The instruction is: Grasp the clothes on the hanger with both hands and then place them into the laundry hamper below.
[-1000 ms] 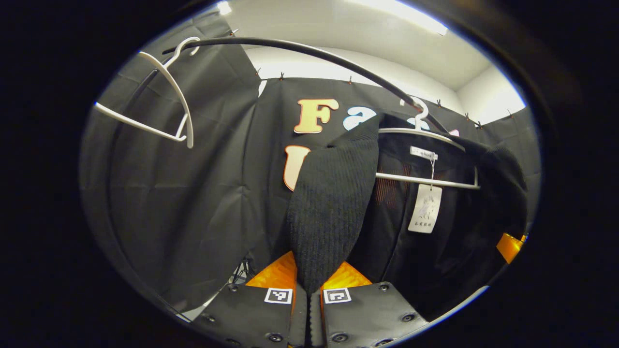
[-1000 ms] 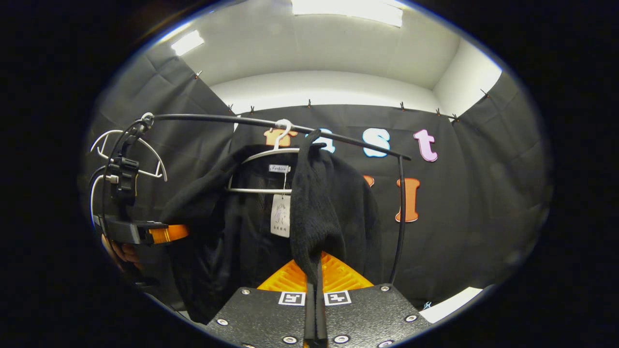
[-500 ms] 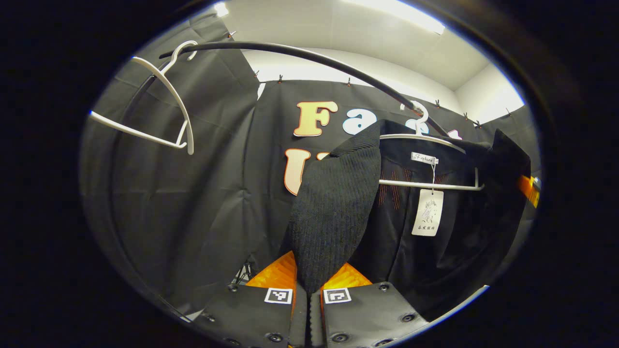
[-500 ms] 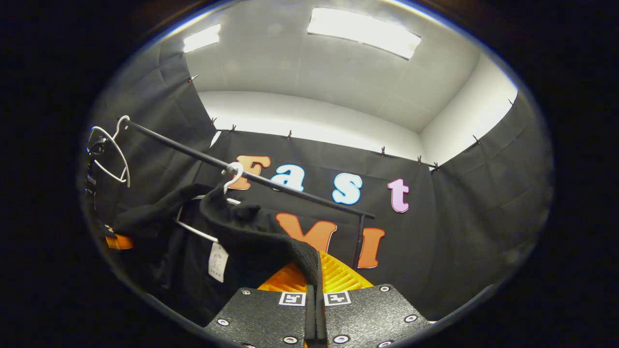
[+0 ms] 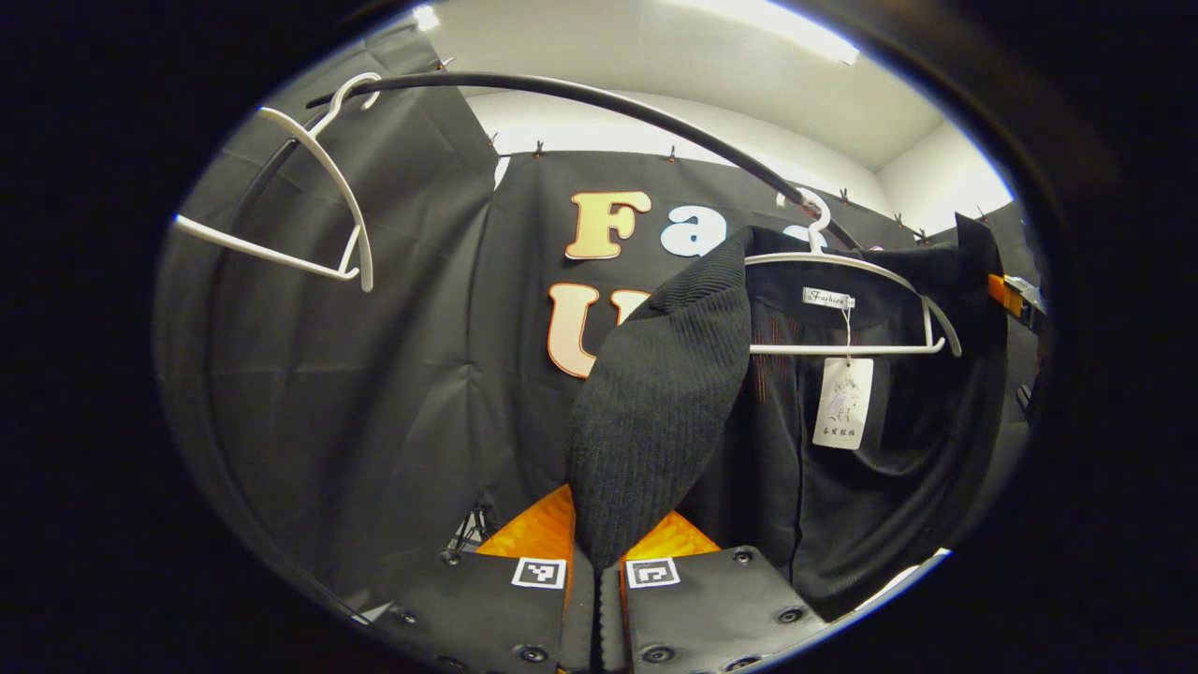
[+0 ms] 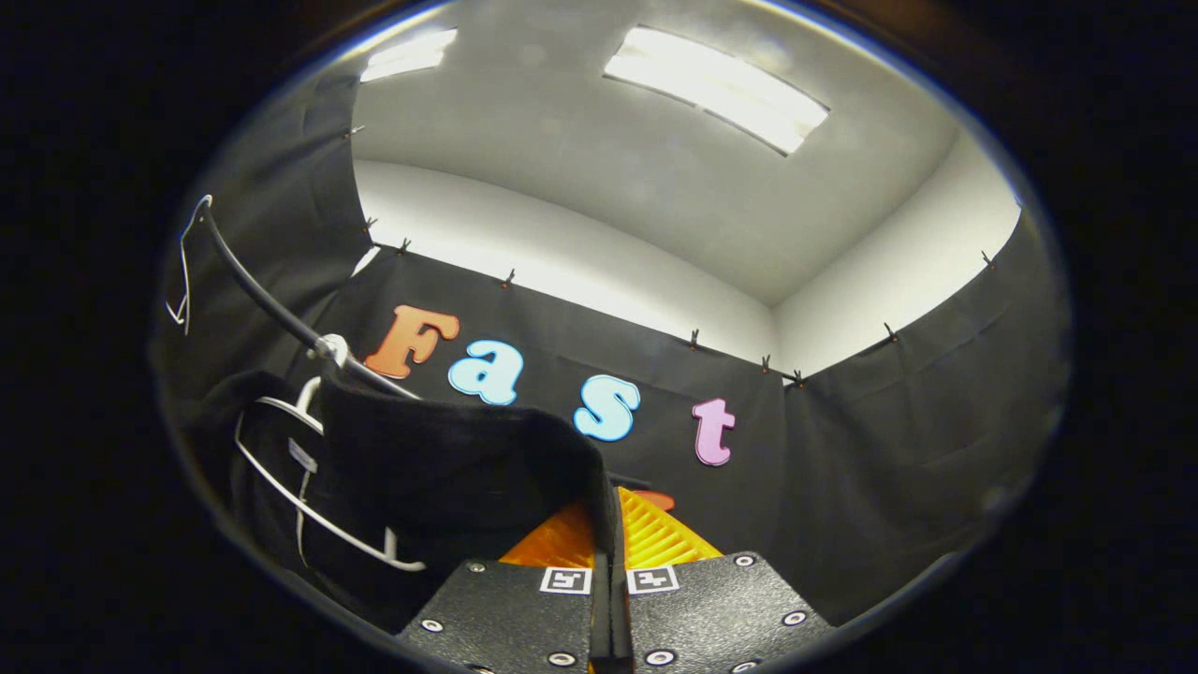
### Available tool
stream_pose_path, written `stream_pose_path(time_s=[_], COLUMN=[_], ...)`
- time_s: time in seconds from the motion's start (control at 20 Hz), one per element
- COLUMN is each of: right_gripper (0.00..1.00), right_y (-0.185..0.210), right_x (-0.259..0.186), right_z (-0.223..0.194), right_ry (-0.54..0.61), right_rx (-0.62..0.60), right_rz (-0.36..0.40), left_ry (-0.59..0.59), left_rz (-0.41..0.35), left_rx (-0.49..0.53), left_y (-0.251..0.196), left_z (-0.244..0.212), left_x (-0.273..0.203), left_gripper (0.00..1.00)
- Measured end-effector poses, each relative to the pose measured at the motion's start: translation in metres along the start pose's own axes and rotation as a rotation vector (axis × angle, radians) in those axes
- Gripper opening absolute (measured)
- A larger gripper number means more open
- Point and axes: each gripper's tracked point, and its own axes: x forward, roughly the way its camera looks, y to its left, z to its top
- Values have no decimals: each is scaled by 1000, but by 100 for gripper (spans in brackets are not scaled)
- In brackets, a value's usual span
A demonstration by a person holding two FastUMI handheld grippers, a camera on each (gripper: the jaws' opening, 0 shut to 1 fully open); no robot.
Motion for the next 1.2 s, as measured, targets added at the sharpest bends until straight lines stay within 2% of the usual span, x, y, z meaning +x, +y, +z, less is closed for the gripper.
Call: stream_pose_path(time_s=[0.15, 0.35, 0.85, 1.2], right_gripper=[0, 0, 0, 0], right_y=[-3, 18, 86, 123], right_x=[30, 29, -49, -91], right_z=[-40, -100, -137, -167], right_ry=[79, 180, 241, 316], right_rx=[10, 53, 166, 209], right_rz=[-15, 31, 145, 218], left_ry=[-1, -3, -49, -122], left_rz=[-3, -2, -45, 118], left_rx=[6, 8, 11, 28], left_y=[1, 5, -9, 42], left_z=[1, 2, 24, 58], left_x=[3, 8, 31, 77], left_gripper=[10, 10, 10, 10])
